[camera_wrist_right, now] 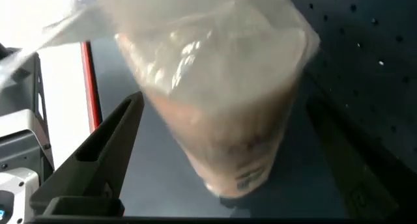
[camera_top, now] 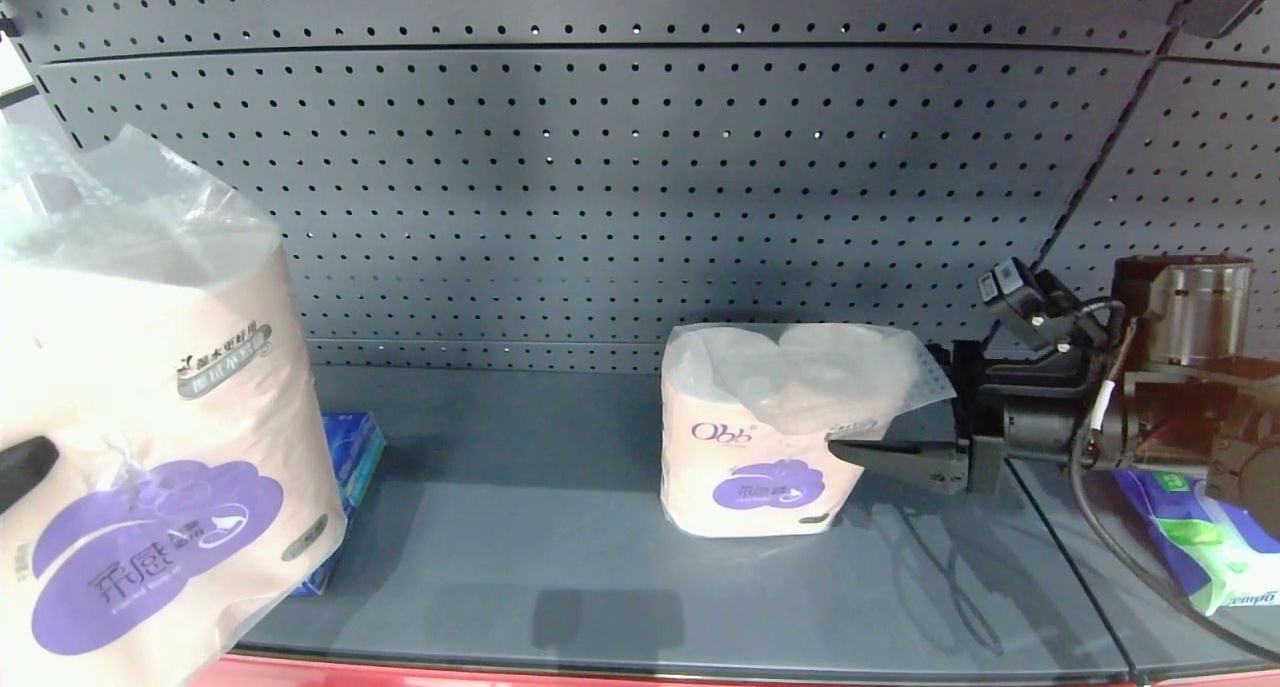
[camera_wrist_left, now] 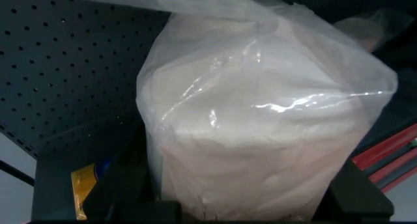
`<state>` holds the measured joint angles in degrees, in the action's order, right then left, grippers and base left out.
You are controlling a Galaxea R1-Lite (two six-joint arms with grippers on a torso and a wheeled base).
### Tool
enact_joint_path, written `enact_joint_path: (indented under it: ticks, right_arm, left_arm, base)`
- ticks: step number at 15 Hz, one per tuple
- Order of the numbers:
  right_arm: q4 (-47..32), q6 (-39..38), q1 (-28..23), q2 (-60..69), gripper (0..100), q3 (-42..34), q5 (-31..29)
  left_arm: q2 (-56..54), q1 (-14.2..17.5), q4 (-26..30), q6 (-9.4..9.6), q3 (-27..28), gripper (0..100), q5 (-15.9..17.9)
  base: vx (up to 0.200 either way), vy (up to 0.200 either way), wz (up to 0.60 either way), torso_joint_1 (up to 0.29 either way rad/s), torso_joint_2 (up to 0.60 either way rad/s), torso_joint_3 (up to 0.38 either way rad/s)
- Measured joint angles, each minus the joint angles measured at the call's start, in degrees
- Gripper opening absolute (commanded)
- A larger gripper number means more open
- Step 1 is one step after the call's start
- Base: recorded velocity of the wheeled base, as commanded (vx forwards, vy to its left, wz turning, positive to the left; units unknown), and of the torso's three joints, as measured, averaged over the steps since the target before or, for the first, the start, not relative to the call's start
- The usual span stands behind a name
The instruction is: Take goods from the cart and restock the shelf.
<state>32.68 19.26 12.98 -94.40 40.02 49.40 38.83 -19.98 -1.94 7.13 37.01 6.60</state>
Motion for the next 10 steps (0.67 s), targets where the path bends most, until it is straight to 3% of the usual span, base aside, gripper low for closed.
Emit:
enact_joint_path:
  ticks: [10]
  right_arm:
    - [0.0, 0.5, 3.8, -4.6, 100, 3.7, -0.3]
  left_arm:
    - [1.4, -0.1, -0.1, -0.02, -0.1, 0, 0.0]
  base:
    - [0.0, 0.0, 0.0, 0.0, 0.0, 0.0]
